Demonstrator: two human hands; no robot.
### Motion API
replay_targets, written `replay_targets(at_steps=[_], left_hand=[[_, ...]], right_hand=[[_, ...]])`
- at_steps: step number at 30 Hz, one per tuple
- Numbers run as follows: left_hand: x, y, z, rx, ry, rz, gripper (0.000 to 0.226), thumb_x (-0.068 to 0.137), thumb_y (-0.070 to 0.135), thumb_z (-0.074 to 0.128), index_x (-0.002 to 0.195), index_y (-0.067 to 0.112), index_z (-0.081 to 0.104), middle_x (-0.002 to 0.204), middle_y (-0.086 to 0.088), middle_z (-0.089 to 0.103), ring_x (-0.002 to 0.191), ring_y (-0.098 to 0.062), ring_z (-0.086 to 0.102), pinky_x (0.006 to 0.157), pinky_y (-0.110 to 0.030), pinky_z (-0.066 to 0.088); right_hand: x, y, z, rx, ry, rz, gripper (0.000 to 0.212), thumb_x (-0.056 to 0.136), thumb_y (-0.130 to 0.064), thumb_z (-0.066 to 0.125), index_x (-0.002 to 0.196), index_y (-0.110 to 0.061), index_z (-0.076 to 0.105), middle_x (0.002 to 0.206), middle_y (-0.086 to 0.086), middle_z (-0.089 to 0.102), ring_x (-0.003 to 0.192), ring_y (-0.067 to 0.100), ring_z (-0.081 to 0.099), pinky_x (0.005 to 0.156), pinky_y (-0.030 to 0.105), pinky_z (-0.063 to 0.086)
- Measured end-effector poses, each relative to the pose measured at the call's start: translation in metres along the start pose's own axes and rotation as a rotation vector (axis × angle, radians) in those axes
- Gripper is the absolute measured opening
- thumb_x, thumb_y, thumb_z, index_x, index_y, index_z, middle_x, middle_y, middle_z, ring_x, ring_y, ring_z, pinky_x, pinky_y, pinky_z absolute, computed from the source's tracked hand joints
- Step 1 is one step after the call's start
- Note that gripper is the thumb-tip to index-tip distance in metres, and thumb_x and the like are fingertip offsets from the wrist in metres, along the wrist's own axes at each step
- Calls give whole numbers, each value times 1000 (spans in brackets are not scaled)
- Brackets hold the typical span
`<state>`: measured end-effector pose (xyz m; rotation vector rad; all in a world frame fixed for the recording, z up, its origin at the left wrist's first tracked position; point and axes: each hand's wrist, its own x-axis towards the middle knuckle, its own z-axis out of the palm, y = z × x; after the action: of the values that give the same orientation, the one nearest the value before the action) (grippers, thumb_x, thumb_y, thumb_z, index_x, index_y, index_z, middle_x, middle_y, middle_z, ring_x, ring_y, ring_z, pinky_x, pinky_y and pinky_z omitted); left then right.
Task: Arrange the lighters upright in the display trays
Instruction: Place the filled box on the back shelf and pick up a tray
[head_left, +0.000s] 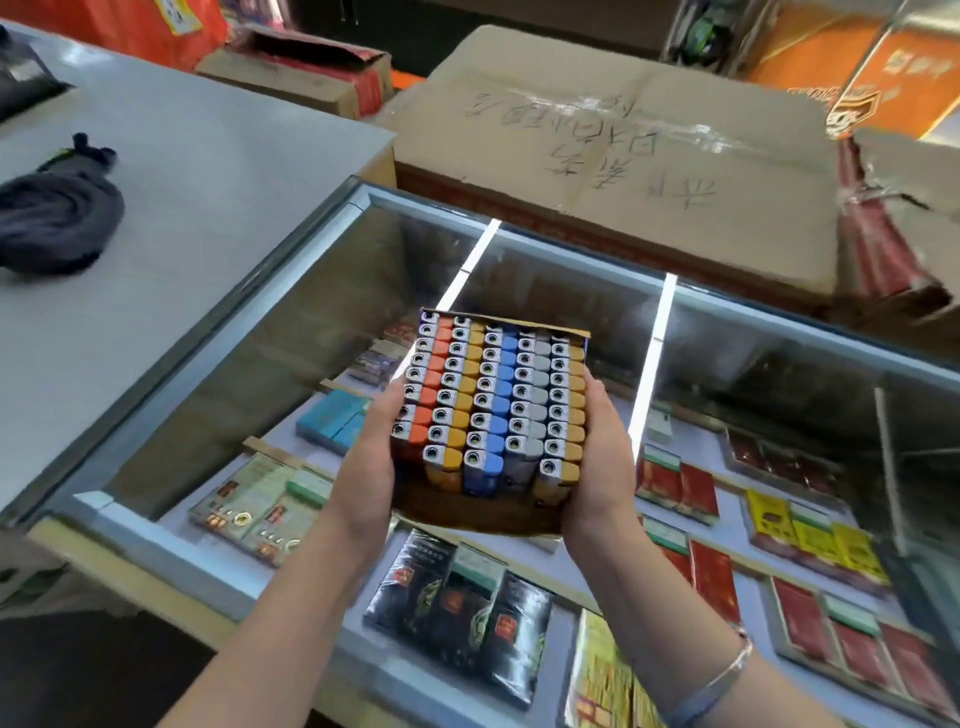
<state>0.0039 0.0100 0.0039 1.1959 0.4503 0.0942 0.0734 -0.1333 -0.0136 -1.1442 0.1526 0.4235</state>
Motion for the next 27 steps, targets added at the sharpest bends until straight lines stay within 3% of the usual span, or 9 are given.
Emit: replay_targets(at_steps=[6,10,14,16,20,24,27], left_hand=[[-20,-28,49,31,-56,-31,48,87,59,37,105,29,69,103,-5,71,94,-21,68,64,-22,54],[-25,-35,72,59,-99,-48,48,88,59,36,111,28,65,104,-4,71,94,-21,68,62,-21,54],[-25,-35,86,48,-164,-69,50,84,57,42,117,24,59,105,-6,70,97,-24,67,67,-28,55],[-23,-33,92,57,-211,-66,48,83,55,45,120,26,55,106,-6,69,97,-25,67,70,-33,54],[-16,-25,108,71,-308,-107,46,77,51,55,118,31,54,100,-2,71,89,-23,69,60,-29,55],[-21,-26,134,92,-437,-149,44,75,43,57,117,28,53,94,0,73,81,-21,71,57,-29,54],[-33,-34,160,98,-544,-192,43,73,40,58,114,27,54,90,1,73,76,-17,71,54,-26,53]], right_hand=[[-24,-21,-55,45,27,-7,36,95,-43,41,104,-23,69,104,6,72,97,24,68,77,39,54],[-36,-35,-76,75,28,-31,36,95,-37,41,111,-14,65,106,11,70,97,27,67,70,35,57],[-46,-42,-90,118,64,-41,41,96,-39,40,113,-11,64,111,15,67,103,31,65,84,44,55],[-53,-45,-95,147,81,-49,44,94,-44,41,112,-13,66,110,13,69,102,29,66,81,42,56],[-72,-56,-103,234,81,-153,56,84,-50,49,122,-11,59,117,15,66,107,29,64,76,35,56],[-98,-63,-121,281,206,-277,51,87,-36,51,127,-4,52,123,22,59,111,37,59,85,45,54],[-125,-66,-142,319,323,-338,50,83,-34,54,123,-4,55,117,21,63,104,35,63,79,42,56]])
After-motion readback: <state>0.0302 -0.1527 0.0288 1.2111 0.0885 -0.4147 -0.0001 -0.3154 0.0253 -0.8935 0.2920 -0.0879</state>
